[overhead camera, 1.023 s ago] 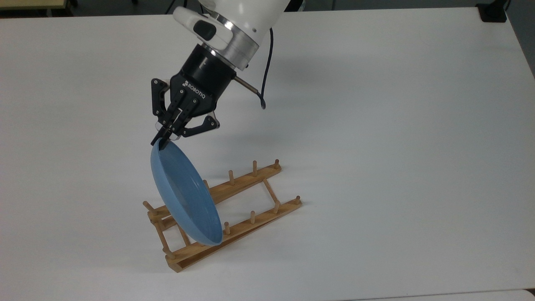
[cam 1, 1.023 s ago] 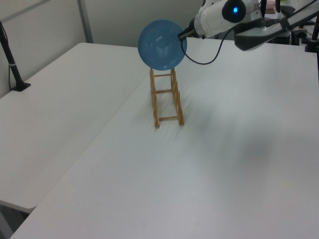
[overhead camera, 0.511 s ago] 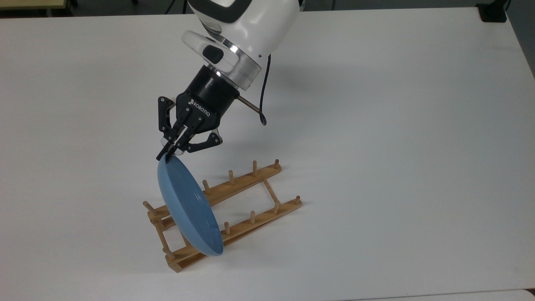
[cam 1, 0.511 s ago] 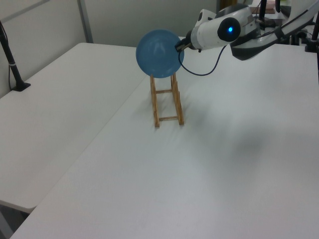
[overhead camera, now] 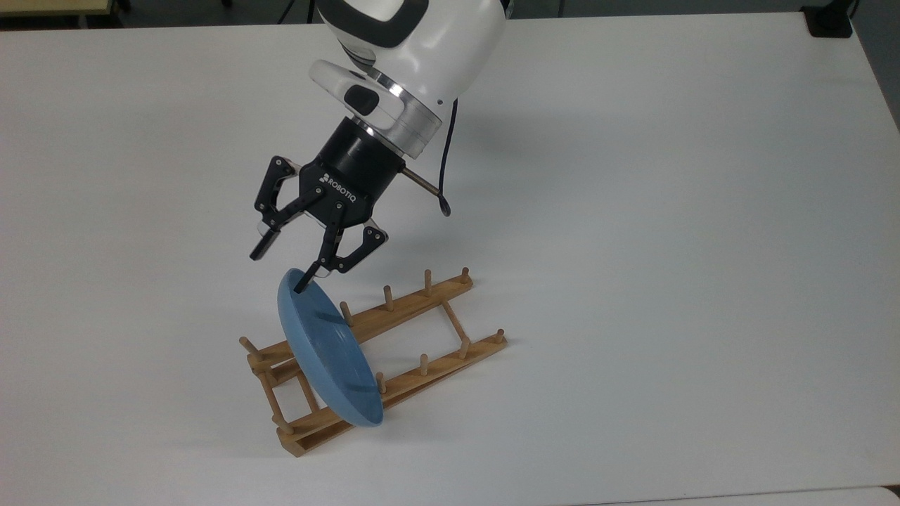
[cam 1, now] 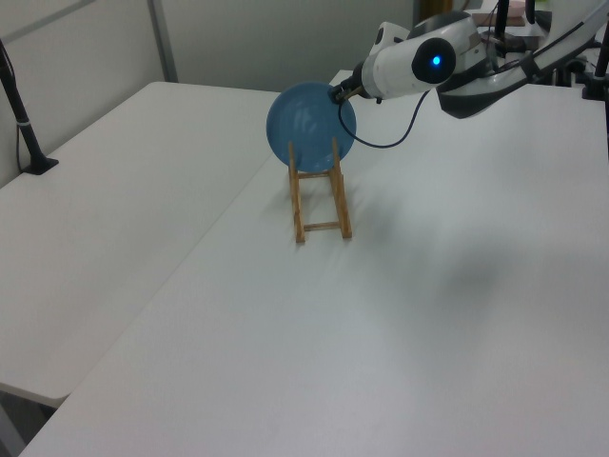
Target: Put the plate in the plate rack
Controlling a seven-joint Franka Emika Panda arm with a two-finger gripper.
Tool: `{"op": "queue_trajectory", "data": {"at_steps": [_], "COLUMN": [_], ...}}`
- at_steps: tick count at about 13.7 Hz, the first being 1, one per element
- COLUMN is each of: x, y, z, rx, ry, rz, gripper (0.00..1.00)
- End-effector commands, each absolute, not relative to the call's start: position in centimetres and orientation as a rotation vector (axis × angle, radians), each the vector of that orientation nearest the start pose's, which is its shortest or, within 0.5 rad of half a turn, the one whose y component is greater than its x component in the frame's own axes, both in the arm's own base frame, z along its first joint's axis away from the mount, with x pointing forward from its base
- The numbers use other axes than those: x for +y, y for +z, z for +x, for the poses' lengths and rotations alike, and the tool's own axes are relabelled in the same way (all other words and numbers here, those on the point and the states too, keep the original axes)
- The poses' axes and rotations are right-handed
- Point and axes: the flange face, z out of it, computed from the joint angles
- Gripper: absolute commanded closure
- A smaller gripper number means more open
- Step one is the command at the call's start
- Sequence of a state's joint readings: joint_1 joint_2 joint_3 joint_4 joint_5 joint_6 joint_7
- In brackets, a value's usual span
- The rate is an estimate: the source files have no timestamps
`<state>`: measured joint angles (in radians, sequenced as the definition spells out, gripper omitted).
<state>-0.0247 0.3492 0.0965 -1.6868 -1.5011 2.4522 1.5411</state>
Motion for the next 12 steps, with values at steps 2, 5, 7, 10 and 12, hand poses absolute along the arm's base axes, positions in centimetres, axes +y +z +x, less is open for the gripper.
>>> {"op": "queue_trajectory", "data": {"at_steps": [2, 5, 7, 10, 12], "x": [3.8, 3.8, 3.6, 5.6, 5.6], "y": [49.5, 53.7, 55.4, 57.3, 57.3], "z": [69.1, 67.9, 67.1, 64.9, 63.5], "rx": [-0.632, -0.863, -1.06, -1.232, -1.308], "ry": [1.409, 1.371, 1.238, 0.99, 0.774], "rz": [2.201, 2.304, 2.368, 2.473, 2.522], "gripper": [0.0, 0.0, 0.0, 0.0, 0.0]}}
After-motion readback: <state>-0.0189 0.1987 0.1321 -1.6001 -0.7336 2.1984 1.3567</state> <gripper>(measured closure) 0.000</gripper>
